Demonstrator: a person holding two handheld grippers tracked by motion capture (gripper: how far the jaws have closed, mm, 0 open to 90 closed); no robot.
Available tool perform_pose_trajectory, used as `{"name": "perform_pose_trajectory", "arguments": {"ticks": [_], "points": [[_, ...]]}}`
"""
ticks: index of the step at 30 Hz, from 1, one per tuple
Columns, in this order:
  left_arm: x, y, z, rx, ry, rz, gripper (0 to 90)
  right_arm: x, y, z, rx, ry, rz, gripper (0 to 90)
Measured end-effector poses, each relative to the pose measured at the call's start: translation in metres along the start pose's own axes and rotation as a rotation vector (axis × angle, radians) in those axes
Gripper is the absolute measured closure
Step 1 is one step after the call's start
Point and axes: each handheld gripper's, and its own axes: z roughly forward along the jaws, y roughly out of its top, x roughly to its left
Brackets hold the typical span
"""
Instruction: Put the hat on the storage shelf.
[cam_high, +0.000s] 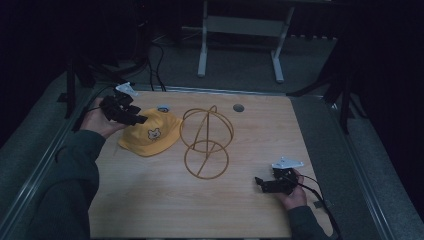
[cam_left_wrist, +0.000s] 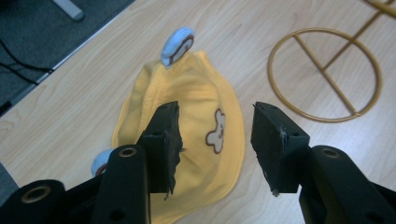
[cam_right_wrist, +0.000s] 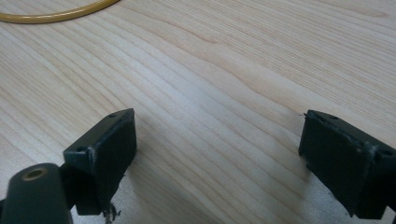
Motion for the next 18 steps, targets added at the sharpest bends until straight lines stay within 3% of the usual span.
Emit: {"name": "perform_pose_trajectory", "arguments": {"ticks": [10,18], "points": [[0.018,0.005,0.036,0.049,0.023,-0.056,44.7,0.000,0.000,0.000,0.000,0.000,-0.001,11.1],[0.038,0.005,0.058,0.094,0.027,-0.112,46.5,0.000,0.000,0.000,0.000,0.000,0.000,11.2]]}}
